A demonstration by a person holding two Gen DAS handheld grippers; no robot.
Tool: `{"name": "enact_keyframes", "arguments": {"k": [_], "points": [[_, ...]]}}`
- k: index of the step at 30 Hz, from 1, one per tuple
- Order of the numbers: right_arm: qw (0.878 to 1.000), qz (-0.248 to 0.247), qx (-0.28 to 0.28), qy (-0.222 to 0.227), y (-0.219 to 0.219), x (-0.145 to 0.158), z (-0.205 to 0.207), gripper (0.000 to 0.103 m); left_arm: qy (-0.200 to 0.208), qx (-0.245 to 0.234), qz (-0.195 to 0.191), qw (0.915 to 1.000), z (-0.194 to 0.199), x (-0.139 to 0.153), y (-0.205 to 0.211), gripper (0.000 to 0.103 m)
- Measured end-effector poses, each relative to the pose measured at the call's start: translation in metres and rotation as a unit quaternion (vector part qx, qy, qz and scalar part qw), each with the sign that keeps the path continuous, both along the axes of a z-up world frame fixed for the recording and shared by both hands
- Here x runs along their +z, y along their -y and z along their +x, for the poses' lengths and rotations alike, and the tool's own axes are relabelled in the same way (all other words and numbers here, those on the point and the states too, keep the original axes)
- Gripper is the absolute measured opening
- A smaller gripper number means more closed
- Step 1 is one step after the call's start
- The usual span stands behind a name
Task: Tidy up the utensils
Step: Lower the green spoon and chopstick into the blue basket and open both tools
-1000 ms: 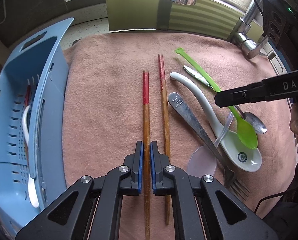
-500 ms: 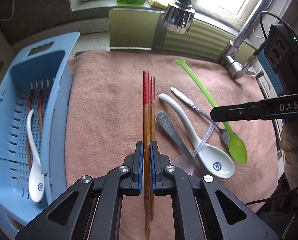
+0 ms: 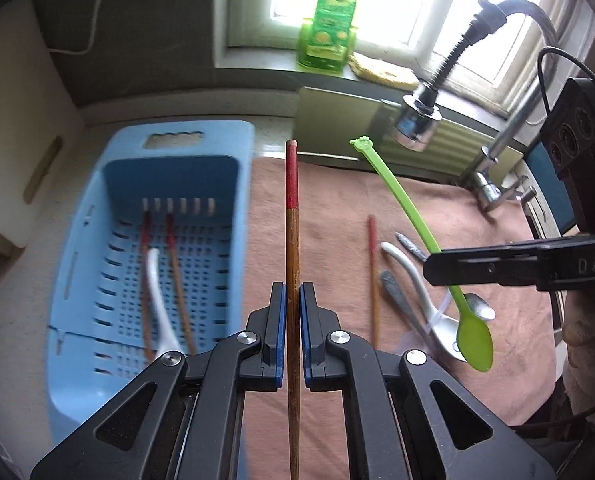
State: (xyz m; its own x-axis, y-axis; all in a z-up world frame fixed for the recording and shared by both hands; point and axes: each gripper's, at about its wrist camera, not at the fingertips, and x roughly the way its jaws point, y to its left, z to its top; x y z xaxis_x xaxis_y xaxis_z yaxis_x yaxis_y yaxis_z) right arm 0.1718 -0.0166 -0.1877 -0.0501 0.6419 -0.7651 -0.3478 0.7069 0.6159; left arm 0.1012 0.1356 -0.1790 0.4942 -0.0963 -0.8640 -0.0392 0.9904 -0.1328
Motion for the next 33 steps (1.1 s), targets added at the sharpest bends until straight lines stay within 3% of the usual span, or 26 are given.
{"name": "enact_keyframes", "arguments": {"k": [8, 16, 21, 26, 33], "points": [[1.0, 0.008, 0.015, 0.004, -0.062, 0.001, -0.005, 0.005, 0.003, 0.035, 0.001, 0.9994, -0.001, 0.001, -0.057, 0.005], [1.0, -0.006, -0.004, 0.001, -0.111, -0.018, 0.004, 0.005, -0.014, 0.062, -0.003, 0.9979, 0.008, -0.021, -0.099, 0.005], [0.999, -0.037, -0.007, 0.002, -0.133, -0.034, 0.013, 0.005, -0.027, 0.081, -0.002, 0.9963, 0.012, -0.037, -0.111, 0.005], [0.997, -0.083, -0.008, 0.004, -0.142, -0.05, 0.016, 0.005, -0.017, 0.091, -0.014, 0.9956, 0.012, -0.037, -0.114, 0.005], [0.994, -0.107, -0.012, 0.005, -0.142, -0.06, 0.017, 0.005, -0.016, 0.088, -0.011, 0.9959, 0.012, -0.034, -0.115, 0.006]]}}
